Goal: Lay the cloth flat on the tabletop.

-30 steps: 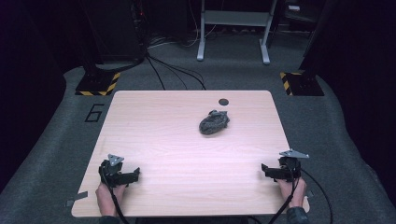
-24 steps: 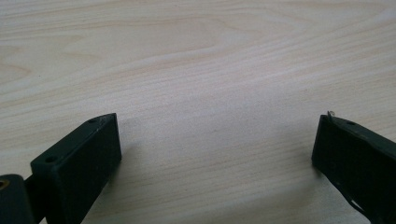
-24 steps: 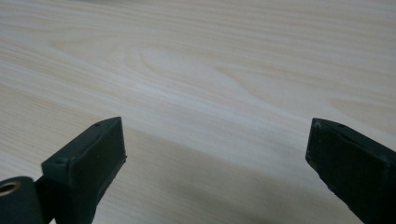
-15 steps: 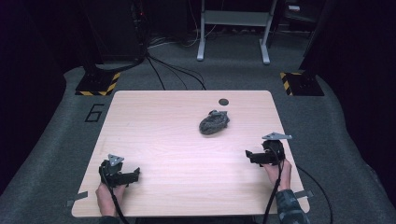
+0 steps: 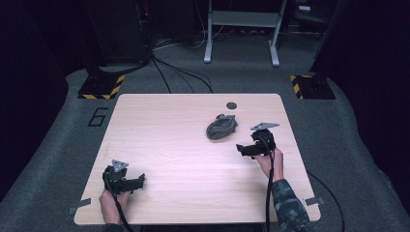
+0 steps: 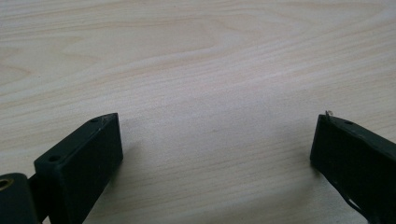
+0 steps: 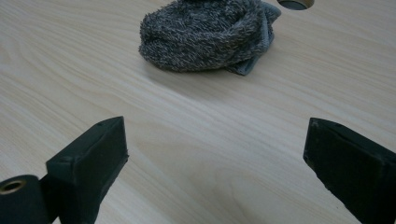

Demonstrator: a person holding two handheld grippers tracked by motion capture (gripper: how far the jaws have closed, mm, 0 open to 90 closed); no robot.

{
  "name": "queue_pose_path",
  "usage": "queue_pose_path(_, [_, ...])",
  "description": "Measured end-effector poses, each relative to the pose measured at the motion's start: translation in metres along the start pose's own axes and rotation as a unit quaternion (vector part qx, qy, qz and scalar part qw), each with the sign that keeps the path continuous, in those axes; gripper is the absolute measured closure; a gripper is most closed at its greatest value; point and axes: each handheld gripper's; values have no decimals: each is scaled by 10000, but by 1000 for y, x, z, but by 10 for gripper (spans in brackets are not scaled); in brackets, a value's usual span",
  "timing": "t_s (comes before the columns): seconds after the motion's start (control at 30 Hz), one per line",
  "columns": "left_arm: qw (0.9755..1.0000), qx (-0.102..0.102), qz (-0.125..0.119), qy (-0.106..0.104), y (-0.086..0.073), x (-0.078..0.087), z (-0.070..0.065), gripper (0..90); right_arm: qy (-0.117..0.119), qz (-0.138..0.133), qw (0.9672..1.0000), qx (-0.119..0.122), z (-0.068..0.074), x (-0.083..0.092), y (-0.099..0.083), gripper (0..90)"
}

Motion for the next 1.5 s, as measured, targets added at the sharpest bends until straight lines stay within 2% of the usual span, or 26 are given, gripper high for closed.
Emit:
queue_pose_path(0.17, [10000,3,-2,-6,0,0,0,23,62,-21,10000,20,1,-7,9,55])
queue_pose_path(0.2, [10000,1,-1,-1,0,0,0,23,93,62,9999,-4,4,-10,14,54])
queue_pose_path(0.23, [10000,1,-1,-1,0,0,0,23,108,39,9999,68,4,-13,16,54])
queue_pose_path(0.33, [10000,4,-4,-5,0,0,0,24,116,84,9999,85,7,-20,24,54])
queue_pose_path(0.57, [10000,7,-6,-6,0,0,0,26,233,242,9994,46,9,-38,42,60])
queue_pose_path(0.63, [10000,7,-4,-7,0,0,0,26,183,232,9995,93,9,-44,46,61])
queue_pose_path(0.7, [10000,1,-15,-1,0,0,0,37,199,318,9993,7,10,-46,48,59])
queue_pose_path(0.83, [10000,11,-14,-10,0,1,0,50,141,469,9988,90,12,-59,59,43])
queue_pose_path(1.0, [10000,16,-14,-8,0,1,0,53,81,542,9984,157,13,-69,68,44])
queue_pose_path(1.13, [10000,2,-25,-36,0,1,0,58,47,566,9983,105,15,-78,74,57])
queue_pose_path(1.37, [10000,-13,-25,-49,0,1,0,57,-33,623,9980,139,20,-94,83,138])
queue_pose_path(1.43, [10000,-12,-23,-49,0,1,0,57,-48,727,9972,145,24,-98,84,200])
queue_pose_path(1.47, [10000,-14,-24,-48,0,1,0,57,-90,790,9967,180,26,-103,84,263])
queue_pose_path(1.5, [10000,-14,-24,-48,0,1,0,57,-90,790,9967,180,26,-103,84,263])
Point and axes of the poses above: each handheld gripper's, and its own axes: x roughly backward along the jaws, y roughly out of its top, z roughly to its left, and after that the axes turned 15 degrees about -y, right-handed
